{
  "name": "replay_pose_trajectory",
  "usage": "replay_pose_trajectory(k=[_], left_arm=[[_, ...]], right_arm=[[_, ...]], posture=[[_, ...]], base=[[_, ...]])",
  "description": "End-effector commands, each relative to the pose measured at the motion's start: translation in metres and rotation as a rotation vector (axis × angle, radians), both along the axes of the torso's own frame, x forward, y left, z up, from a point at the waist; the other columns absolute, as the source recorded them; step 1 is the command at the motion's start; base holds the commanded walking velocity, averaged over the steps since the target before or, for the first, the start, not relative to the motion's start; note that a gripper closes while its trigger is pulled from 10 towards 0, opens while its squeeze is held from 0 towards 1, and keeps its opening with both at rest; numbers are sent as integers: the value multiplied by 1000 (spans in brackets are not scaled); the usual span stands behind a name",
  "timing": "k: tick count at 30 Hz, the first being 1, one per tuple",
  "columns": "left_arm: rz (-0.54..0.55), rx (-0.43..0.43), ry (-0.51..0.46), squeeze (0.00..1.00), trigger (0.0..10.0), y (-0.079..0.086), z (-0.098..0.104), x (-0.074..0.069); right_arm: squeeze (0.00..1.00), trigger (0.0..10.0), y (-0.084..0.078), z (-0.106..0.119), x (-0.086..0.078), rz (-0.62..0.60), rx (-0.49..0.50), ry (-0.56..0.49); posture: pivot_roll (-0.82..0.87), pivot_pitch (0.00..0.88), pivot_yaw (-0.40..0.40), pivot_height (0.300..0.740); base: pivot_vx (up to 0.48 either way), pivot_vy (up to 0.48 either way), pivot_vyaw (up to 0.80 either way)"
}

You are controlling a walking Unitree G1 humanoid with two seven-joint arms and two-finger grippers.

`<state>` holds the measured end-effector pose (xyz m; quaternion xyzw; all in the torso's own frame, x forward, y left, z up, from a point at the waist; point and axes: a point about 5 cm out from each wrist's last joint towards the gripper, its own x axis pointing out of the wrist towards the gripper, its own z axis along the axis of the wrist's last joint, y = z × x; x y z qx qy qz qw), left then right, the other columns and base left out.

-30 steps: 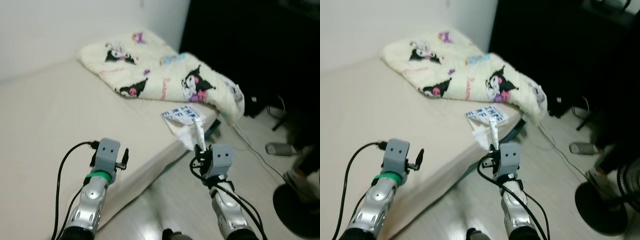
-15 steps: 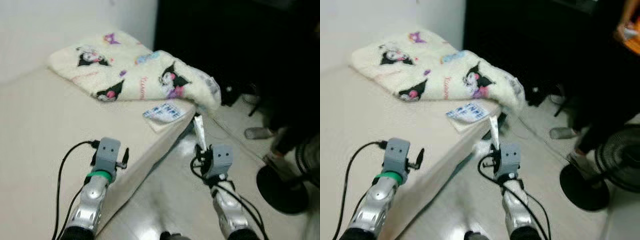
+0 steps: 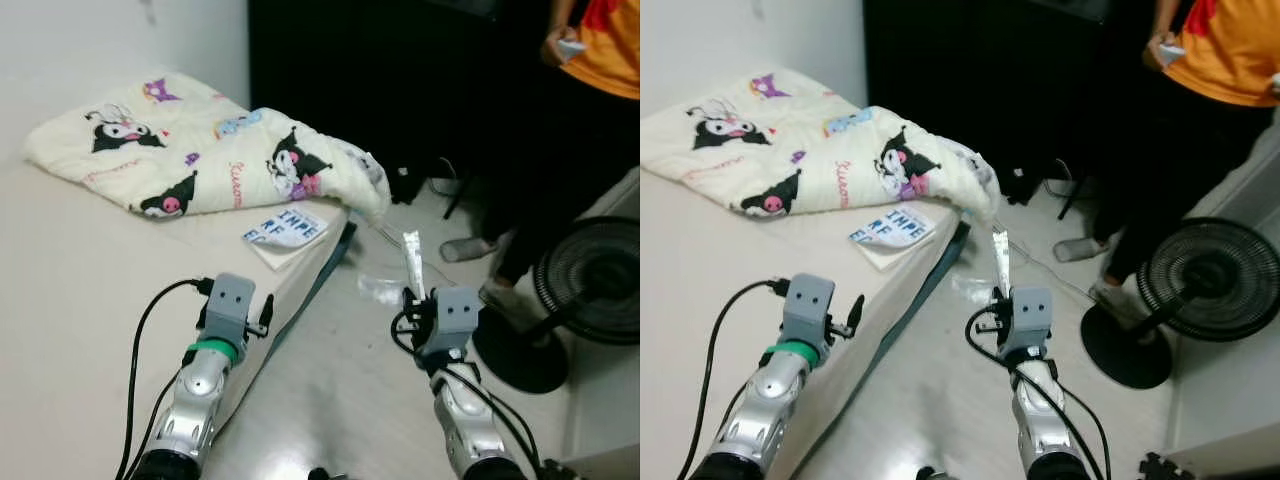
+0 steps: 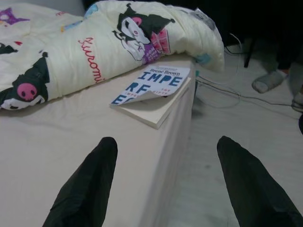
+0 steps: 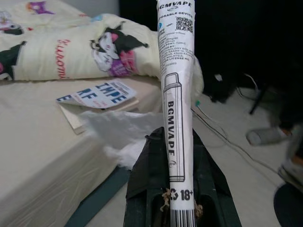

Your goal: Clean up the room

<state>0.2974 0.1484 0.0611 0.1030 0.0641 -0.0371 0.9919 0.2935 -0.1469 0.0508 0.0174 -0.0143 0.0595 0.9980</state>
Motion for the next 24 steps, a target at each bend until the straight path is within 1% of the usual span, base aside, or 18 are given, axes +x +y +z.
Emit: replay_pose_trajectory(k=[1, 14, 18, 19, 22, 24], left_arm=[[3, -16, 33, 0, 10000, -1, -6, -3], [6, -35, 34, 0, 10000, -1, -6, -4], [9, -38, 37, 0, 10000, -2, -7, -4], [10, -41, 39, 0, 10000, -2, -7, -4], [10, -43, 40, 0, 10000, -3, -7, -4], [11, -43, 41, 0, 10000, -3, -7, -4]], right_arm=[[0, 10000, -5, -6, -4, -14, -3, 24], [0, 10000, -4, -6, -4, -16, -6, 24], [0, 10000, -5, -5, -4, -25, -31, 14], [0, 10000, -5, -6, -4, -23, -48, 14], [0, 10000, -4, -6, -5, -20, -44, 16], [0, 10000, -4, -6, -5, -20, -40, 15]], posture=[[50, 51, -2, 736], [49, 52, -3, 736], [49, 52, -3, 736], [48, 52, -3, 736], [48, 53, -4, 736], [49, 53, -5, 736]], base=[[0, 0, -669], [0, 0, -672], [0, 0, -561], [0, 0, 0], [0, 0, 0], [-360, 0, 0]])
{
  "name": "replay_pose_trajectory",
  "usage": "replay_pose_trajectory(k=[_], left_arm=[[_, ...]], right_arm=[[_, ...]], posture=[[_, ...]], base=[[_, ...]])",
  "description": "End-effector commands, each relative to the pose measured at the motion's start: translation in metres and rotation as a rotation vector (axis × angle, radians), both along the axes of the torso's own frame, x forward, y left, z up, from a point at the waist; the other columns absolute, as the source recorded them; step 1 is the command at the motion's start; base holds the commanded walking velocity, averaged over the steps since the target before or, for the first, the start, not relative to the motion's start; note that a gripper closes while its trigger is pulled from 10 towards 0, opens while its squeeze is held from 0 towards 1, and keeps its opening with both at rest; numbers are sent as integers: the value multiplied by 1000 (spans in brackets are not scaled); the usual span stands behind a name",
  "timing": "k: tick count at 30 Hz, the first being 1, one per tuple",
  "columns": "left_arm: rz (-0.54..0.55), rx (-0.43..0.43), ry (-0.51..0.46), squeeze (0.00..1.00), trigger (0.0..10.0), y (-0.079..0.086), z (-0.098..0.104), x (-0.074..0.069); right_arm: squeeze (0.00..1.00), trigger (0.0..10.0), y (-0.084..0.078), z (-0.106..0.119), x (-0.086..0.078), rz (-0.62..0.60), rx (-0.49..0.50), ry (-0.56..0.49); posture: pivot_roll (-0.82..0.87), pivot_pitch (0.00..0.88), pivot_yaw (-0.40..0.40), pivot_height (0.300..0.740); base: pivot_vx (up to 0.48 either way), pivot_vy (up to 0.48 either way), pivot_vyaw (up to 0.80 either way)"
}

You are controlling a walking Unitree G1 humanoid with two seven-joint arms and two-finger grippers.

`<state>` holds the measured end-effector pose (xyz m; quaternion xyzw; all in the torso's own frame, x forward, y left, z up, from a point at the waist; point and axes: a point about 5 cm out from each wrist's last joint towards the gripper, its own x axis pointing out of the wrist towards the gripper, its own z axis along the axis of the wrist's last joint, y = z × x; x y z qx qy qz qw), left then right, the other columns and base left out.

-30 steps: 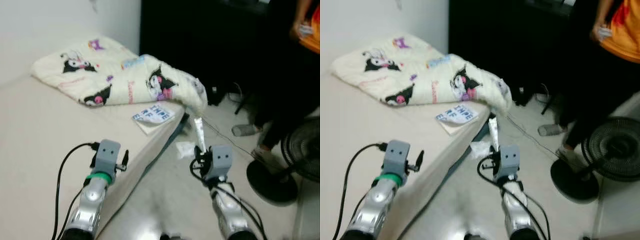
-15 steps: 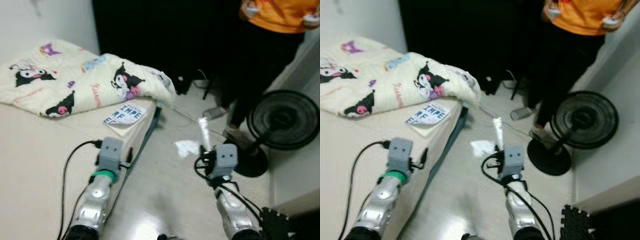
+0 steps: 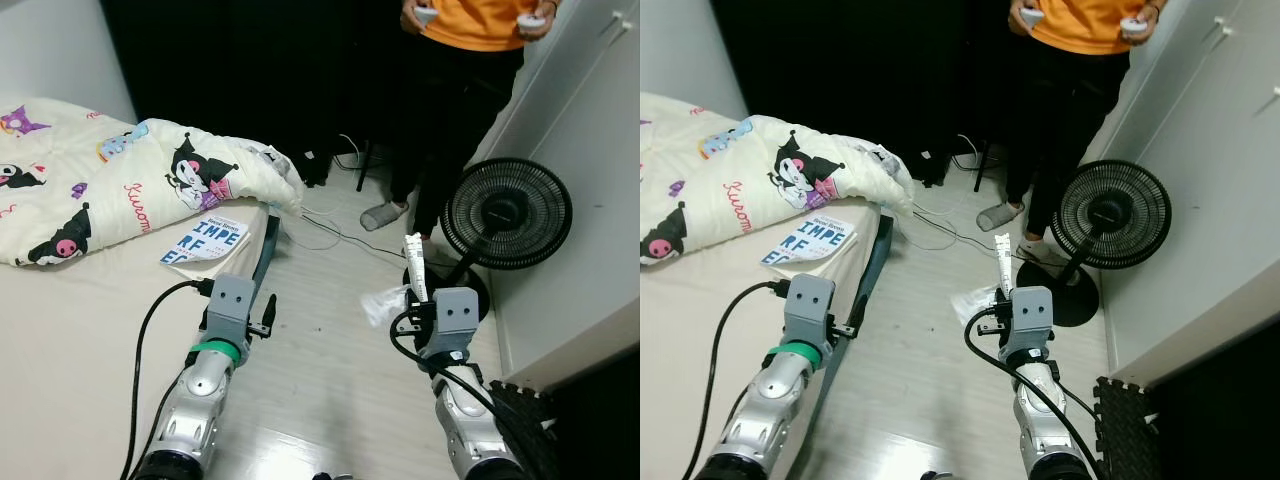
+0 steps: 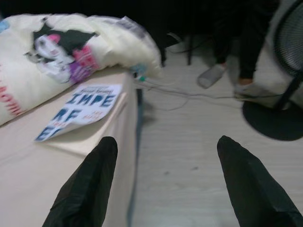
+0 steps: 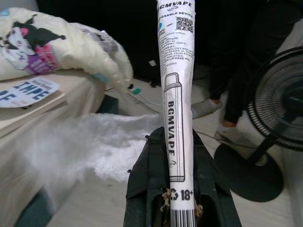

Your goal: Clean up the room

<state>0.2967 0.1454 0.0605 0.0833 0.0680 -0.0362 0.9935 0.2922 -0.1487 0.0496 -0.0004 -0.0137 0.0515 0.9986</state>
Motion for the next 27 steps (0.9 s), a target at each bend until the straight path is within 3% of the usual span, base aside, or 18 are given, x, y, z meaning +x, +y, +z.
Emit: replay_pose_trajectory(k=[1, 14, 27], left_arm=[[6, -4, 33, 0, 10000, 0, -6, -4], [6, 0, 32, 0, 10000, 0, -7, -4], [5, 6, 30, 0, 10000, 0, -7, -4]], right_arm=[[0, 10000, -2, -5, -4, -3, -2, 15], [0, 10000, -2, -4, -2, -6, 16, 16], [0, 10000, -4, -4, 0, -16, 25, 23]], posture=[[49, 54, -5, 736], [51, 53, -5, 736], [51, 49, -5, 736]], base=[[-368, 0, 0], [-371, 0, 0], [-374, 0, -735]])
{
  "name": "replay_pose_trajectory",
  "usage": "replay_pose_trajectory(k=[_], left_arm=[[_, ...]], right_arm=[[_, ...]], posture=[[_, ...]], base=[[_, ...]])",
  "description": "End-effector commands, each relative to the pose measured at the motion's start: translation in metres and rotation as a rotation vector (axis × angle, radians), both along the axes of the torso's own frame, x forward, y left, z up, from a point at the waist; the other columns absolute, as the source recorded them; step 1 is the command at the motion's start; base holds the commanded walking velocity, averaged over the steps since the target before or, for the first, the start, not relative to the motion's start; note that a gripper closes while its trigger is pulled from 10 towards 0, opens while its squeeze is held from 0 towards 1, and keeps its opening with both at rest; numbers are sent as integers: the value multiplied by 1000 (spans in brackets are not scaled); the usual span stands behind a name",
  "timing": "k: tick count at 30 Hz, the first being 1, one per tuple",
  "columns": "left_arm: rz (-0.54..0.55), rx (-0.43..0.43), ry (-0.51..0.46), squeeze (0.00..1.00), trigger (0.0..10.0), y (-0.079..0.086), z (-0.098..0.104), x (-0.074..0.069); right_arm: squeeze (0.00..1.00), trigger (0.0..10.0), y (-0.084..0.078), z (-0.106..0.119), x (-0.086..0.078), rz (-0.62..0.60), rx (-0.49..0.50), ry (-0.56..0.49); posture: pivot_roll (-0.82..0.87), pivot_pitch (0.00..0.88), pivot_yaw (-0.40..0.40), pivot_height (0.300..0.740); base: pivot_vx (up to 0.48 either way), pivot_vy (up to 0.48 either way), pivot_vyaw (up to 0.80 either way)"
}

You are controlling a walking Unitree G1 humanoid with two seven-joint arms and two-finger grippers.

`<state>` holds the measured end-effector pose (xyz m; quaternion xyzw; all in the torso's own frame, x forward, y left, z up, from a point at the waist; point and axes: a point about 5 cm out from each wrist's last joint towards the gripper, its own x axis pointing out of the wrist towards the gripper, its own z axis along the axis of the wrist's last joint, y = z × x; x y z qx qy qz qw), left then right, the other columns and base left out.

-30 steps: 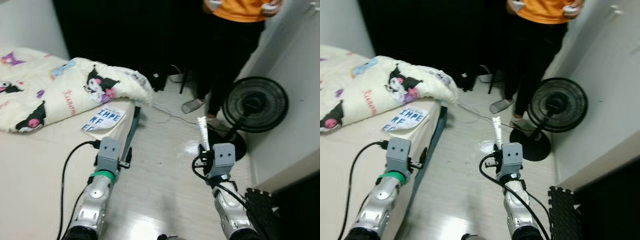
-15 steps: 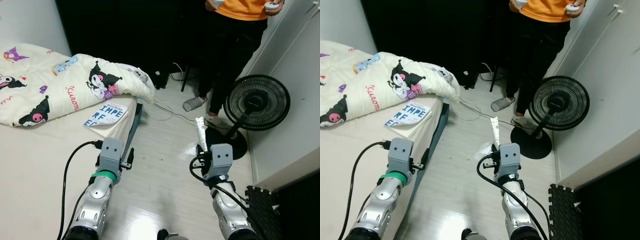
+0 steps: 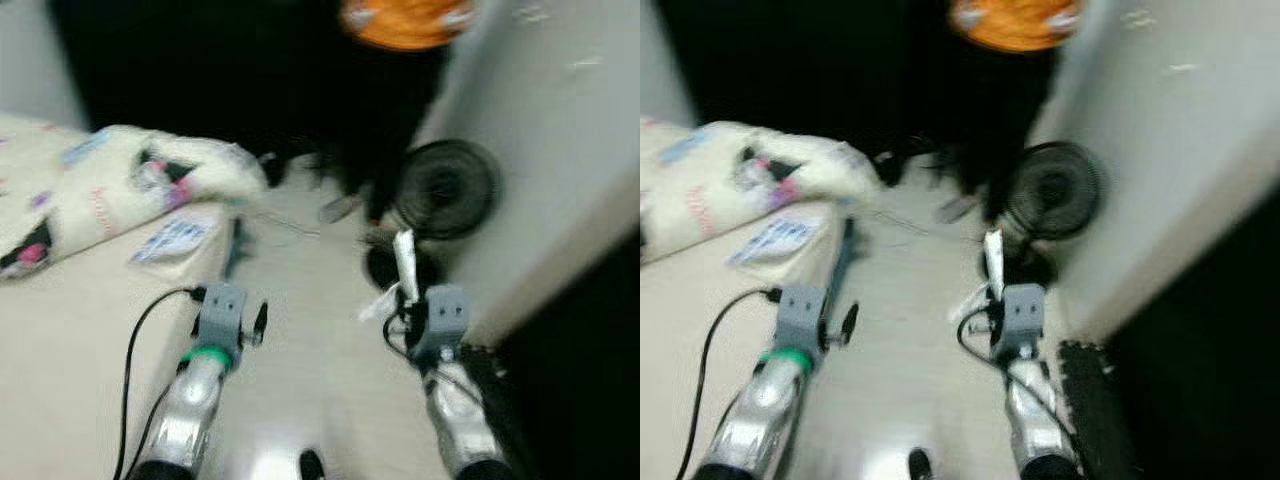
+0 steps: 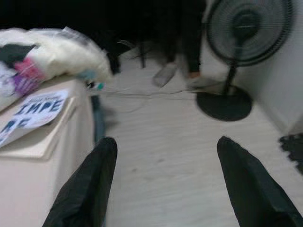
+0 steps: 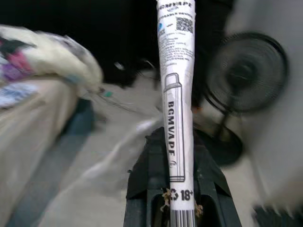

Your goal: Clean up the room

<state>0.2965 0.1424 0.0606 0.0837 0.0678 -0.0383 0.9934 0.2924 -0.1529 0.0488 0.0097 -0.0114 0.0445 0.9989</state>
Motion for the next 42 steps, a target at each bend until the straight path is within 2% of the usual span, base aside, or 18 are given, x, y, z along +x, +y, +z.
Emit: replay_pose_trajectory(k=[1, 34, 38, 42], left_arm=[[9, 6, 29, 0, 10000, 3, -7, -4], [13, 7, 30, 0, 10000, 3, -7, -3], [14, 1, 29, 0, 10000, 2, -6, -2], [15, -3, 37, 0, 10000, 1, -6, -2]], right_arm=[[0, 10000, 1, -3, -1, -1, 3, 16], [0, 10000, 1, -4, -2, 15, -13, 12], [0, 10000, 1, -4, -2, 13, -6, 17], [0, 10000, 0, -4, -1, 6, 11, 24]], posture=[[50, 49, -5, 736], [48, 51, -8, 736], [48, 50, -8, 736], [49, 51, -9, 736]], base=[[-375, 0, -469], [-371, 0, -14], [0, 0, -111], [0, 0, -800]])
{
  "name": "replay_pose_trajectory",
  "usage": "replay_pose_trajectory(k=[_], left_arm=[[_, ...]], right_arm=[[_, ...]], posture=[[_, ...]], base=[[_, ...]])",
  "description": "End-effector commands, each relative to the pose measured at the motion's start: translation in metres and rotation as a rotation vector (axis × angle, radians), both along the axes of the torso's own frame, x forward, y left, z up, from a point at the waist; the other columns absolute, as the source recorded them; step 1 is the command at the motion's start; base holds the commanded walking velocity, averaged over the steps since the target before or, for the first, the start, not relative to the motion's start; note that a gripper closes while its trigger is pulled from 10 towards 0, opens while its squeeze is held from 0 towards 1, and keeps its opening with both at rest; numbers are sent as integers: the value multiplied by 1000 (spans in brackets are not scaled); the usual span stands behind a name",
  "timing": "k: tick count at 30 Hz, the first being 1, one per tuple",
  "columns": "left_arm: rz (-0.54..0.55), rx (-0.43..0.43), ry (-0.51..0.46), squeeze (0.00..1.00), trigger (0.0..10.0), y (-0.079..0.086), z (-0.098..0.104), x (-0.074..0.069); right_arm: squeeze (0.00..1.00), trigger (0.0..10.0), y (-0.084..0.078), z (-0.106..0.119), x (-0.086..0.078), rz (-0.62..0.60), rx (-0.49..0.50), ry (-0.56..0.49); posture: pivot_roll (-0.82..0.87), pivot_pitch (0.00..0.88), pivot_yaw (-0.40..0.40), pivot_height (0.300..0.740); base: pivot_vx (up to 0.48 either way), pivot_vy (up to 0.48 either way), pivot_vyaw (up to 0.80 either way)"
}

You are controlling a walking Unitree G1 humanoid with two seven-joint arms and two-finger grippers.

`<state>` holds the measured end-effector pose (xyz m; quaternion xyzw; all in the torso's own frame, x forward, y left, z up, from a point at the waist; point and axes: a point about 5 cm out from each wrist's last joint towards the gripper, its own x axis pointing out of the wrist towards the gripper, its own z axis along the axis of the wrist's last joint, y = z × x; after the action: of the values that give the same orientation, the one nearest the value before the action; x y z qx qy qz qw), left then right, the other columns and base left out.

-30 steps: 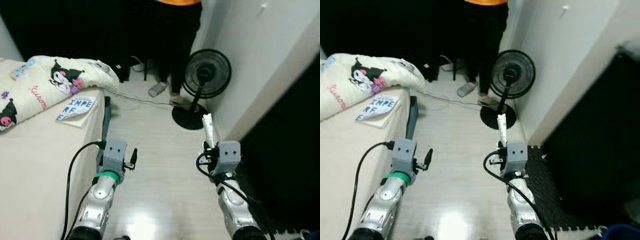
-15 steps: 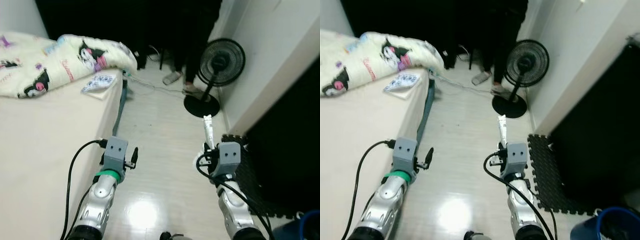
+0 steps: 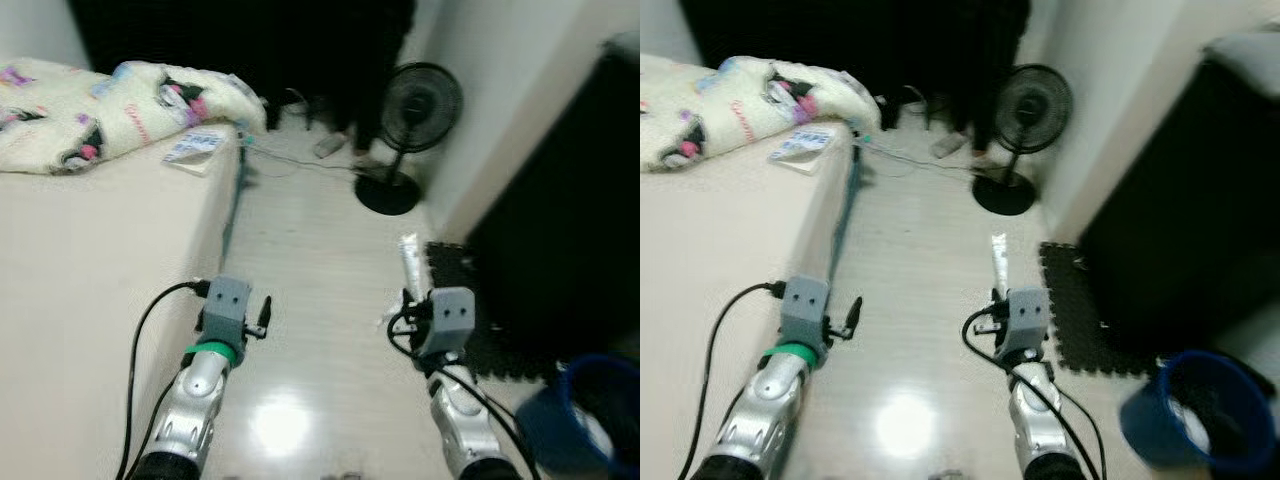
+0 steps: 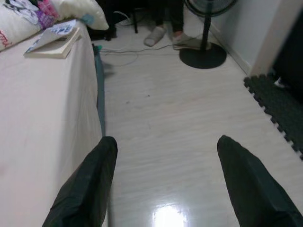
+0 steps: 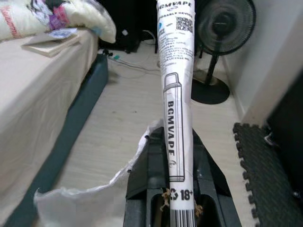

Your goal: Clean up the room

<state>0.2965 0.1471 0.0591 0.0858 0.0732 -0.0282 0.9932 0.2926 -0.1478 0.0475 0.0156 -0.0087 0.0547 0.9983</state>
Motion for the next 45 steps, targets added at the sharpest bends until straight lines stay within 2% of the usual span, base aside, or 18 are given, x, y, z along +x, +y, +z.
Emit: replay_pose_trajectory(k=[1, 6, 19, 45], left_arm=[[-6, -10, 29, 0, 10000, -4, -5, -2], [3, -17, 52, 0, 10000, -6, -4, 0], [-36, -56, 41, 0, 10000, -13, 1, 2], [2, -30, 47, 0, 10000, -5, -1, 1]], right_arm=[[0, 10000, -5, -3, -2, -14, 0, 18], [0, 10000, -6, -3, -1, -16, -4, 18], [0, 10000, -8, -2, 0, -23, 0, 15], [0, 10000, -7, -1, 2, -15, 1, 15]], posture=[[49, 51, -9, 736], [50, 50, -8, 736], [49, 50, -6, 736], [53, 45, -6, 736]], base=[[0, 0, -800], [0, 0, -800], [0, 0, -800], [0, 0, -800]])
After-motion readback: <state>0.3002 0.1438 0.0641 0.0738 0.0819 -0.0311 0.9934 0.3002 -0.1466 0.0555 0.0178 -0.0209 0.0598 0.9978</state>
